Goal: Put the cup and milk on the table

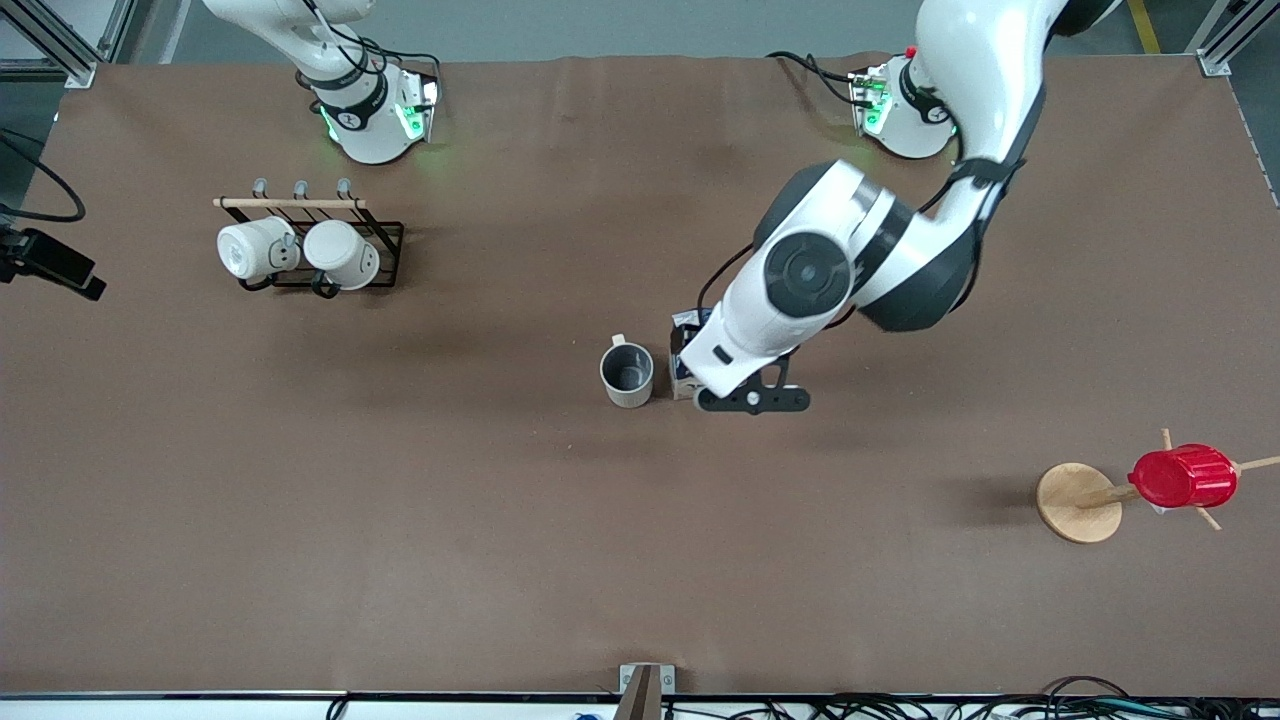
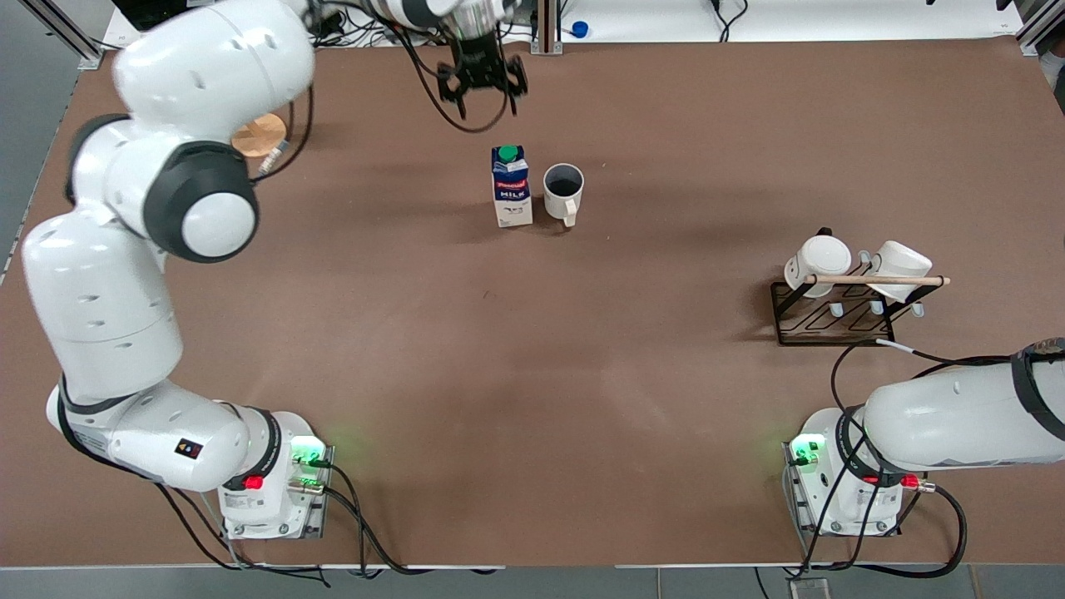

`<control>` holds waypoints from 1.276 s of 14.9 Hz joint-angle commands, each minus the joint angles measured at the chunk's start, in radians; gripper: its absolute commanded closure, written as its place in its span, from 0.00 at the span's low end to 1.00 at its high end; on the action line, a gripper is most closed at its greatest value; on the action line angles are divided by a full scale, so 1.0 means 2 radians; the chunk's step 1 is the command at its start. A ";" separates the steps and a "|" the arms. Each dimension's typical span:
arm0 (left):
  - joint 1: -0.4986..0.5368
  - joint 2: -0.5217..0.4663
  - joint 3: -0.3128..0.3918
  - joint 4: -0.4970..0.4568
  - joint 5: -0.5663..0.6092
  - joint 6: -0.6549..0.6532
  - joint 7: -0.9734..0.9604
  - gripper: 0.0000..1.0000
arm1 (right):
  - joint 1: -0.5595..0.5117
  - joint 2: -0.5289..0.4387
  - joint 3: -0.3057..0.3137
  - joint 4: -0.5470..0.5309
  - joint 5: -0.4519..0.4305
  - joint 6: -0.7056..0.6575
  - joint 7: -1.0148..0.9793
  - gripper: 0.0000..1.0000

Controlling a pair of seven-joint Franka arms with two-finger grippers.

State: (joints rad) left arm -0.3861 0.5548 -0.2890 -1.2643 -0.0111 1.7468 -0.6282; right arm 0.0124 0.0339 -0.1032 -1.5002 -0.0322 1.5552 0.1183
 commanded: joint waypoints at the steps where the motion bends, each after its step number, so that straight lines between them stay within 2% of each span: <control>1: 0.017 -0.091 0.003 -0.072 0.010 -0.001 0.003 0.00 | -0.006 -0.001 0.005 0.004 0.011 -0.005 -0.013 0.00; 5: 0.059 -0.201 -0.001 -0.156 0.011 -0.007 0.049 0.00 | -0.005 -0.001 0.005 0.004 0.011 -0.005 -0.014 0.00; 10: 0.109 -0.279 -0.001 -0.186 0.008 -0.046 0.082 0.00 | -0.005 -0.001 0.005 0.004 0.011 -0.006 -0.015 0.00; 12: 0.160 -0.311 0.003 -0.198 -0.003 -0.062 0.132 0.00 | -0.005 -0.001 0.005 0.004 0.011 -0.006 -0.015 0.00; 13: 0.181 -0.314 0.011 -0.192 -0.020 -0.066 0.189 0.00 | -0.005 -0.001 0.005 0.004 0.011 -0.006 -0.015 0.00; 15: 0.170 -0.315 0.067 -0.162 -0.026 -0.103 0.237 0.00 | -0.005 -0.001 0.005 0.004 0.011 -0.006 -0.015 0.00; 17: 0.120 -0.316 0.142 -0.140 -0.026 -0.141 0.247 0.00 | -0.005 -0.001 0.005 0.004 0.011 -0.006 -0.015 0.00; 18: 0.098 -0.321 0.169 -0.139 -0.026 -0.144 0.256 0.00 | -0.005 -0.001 0.005 0.004 0.011 -0.006 -0.015 0.00; 19: 0.092 -0.328 0.181 -0.139 -0.025 -0.144 0.263 0.00 | -0.005 -0.001 0.005 0.004 0.011 -0.006 -0.015 0.00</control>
State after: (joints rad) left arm -0.1384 -0.0834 0.0157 -1.5592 -0.0524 1.4838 -0.1134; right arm 0.0129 0.0339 -0.0990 -1.5002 -0.0304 1.5537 0.1017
